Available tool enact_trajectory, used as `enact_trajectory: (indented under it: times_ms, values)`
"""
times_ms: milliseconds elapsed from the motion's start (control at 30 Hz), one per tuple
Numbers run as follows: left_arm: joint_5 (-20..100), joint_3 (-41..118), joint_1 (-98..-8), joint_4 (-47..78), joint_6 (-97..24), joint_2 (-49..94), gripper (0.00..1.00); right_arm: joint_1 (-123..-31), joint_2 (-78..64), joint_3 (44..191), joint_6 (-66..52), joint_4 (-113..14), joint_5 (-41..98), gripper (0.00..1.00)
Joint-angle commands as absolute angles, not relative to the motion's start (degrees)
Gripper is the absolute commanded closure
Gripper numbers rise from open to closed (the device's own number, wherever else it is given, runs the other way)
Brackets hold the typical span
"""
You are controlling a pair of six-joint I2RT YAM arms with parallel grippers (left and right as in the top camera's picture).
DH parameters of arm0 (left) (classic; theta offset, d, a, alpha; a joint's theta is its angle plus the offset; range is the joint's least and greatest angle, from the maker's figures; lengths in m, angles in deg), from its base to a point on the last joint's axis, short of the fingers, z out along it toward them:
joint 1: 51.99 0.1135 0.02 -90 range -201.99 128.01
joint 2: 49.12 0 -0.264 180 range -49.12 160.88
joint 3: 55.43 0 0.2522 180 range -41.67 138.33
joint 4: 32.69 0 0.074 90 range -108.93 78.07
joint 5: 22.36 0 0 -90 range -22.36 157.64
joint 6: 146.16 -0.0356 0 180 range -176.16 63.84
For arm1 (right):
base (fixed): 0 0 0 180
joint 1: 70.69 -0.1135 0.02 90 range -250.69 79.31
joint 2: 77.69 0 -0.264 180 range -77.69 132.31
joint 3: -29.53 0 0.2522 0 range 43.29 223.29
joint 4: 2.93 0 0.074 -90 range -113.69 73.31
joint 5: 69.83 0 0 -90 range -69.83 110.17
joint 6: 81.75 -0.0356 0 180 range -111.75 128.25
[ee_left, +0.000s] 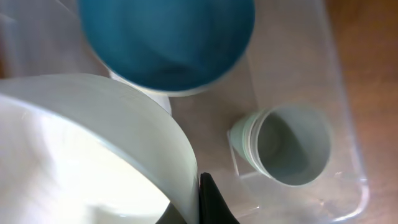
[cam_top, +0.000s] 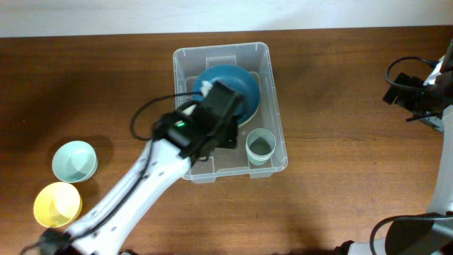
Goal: Pack container
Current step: 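Grasp the rim of the white bowl with the left gripper, then place the white bowl in the container's front left area, release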
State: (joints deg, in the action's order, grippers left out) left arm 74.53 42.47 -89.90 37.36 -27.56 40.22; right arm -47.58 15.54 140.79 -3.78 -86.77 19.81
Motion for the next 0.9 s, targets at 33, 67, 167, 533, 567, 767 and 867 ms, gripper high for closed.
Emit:
enact_trajectory:
  times_ms: [33, 67, 167, 533, 567, 767, 867]
  values:
    - [71.56, 42.49, -90.18, 38.54, -27.08, 46.47, 0.99, -47.42, 15.69, 140.59, -4.28, -86.79, 20.18, 0.01]
    - [71.01, 42.49, -90.18, 38.89, -27.08, 47.28, 0.99, -47.42, 15.69, 140.59, -4.28, -86.79, 20.18, 0.01]
    - [69.44, 42.49, -90.18, 40.01, -27.08, 49.40, 0.99, -47.42, 15.69, 140.59, -4.28, -86.77, 20.18, 0.01]
    - [67.71, 41.51, -90.07, 46.78, -25.31, 52.57, 0.99, -47.42, 15.69, 140.59, -4.28, -86.82, 20.16, 0.01]
    - [69.05, 41.51, -90.07, 47.57, -25.31, 52.57, 0.99, -47.42, 15.69, 140.59, -4.28, -86.84, 20.16, 0.01]
    - [70.97, 41.51, -90.07, 48.07, -25.33, 52.55, 0.99, -47.42, 15.69, 140.59, -4.28, -87.21, 20.16, 0.01]
    - [71.10, 41.51, -90.07, 47.70, -25.33, 52.57, 0.99, -47.42, 15.69, 140.59, -4.26, -87.23, 20.16, 0.01]
